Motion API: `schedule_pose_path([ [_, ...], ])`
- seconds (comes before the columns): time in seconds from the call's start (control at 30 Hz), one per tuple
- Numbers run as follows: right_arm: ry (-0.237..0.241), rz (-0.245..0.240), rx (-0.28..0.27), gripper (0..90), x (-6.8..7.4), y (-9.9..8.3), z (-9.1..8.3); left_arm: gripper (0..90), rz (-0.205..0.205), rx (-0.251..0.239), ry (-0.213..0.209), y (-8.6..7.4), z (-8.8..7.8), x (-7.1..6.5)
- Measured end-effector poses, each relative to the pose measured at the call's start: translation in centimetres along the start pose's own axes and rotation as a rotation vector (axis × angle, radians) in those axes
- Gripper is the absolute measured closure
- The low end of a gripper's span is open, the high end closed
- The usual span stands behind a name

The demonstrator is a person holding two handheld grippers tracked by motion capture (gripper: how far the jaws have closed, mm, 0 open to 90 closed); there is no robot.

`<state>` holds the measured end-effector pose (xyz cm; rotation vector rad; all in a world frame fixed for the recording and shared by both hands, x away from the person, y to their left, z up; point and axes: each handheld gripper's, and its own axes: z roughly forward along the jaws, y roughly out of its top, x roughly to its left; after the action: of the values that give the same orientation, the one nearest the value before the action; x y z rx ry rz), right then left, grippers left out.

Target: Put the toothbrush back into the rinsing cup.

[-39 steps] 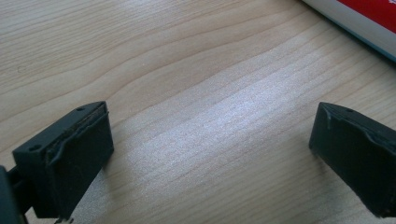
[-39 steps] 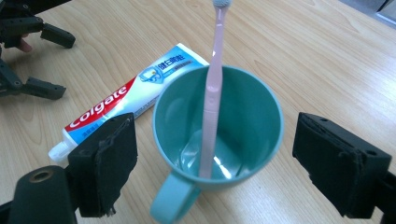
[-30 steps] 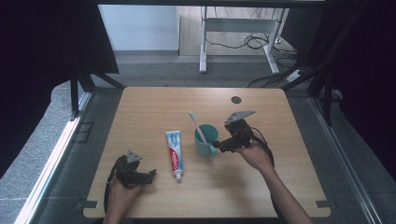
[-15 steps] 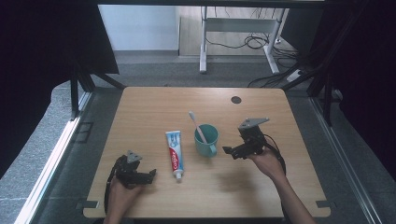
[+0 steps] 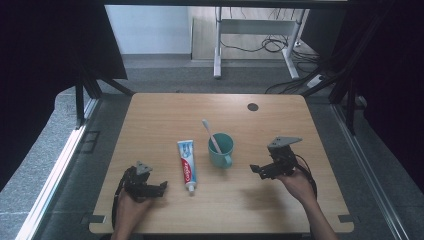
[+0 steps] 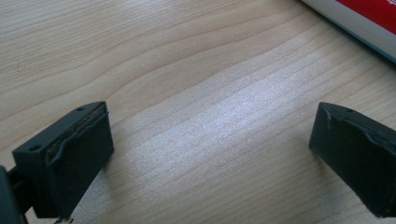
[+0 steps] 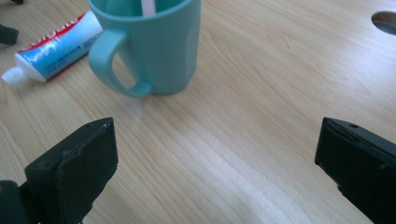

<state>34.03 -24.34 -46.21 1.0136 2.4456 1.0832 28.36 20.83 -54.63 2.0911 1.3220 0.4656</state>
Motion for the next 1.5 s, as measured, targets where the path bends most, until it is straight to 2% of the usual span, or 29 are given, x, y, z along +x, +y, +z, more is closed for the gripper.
schedule_pose_path([
  [0.27,-0.045,-0.016,0.021,0.0,-0.3,-2.2,-0.4,0.0,0.001,0.001,0.000,0.0,0.0,0.0],
  [0.87,-0.067,0.051,0.023,0.0,-0.8,-7.4,-0.1,0.0,0.004,0.001,-0.004,0.0,0.0,0.0],
  [1.07,-0.069,0.051,0.038,0.0,-0.8,-8.4,0.3,0.0,0.005,0.001,-0.005,0.0,0.0,0.0],
  [1.3,-0.081,0.026,0.072,0.0,-0.7,-9.7,1.1,0.0,0.006,0.002,-0.005,0.0,0.0,0.0],
  [1.37,-0.071,0.036,0.046,0.0,-0.8,-10.0,1.1,0.0,0.006,0.002,-0.005,0.0,0.0,0.0],
  [1.5,-0.073,0.033,0.044,0.0,-0.8,-10.1,1.1,0.0,0.006,0.002,-0.006,0.0,0.0,0.0],
])
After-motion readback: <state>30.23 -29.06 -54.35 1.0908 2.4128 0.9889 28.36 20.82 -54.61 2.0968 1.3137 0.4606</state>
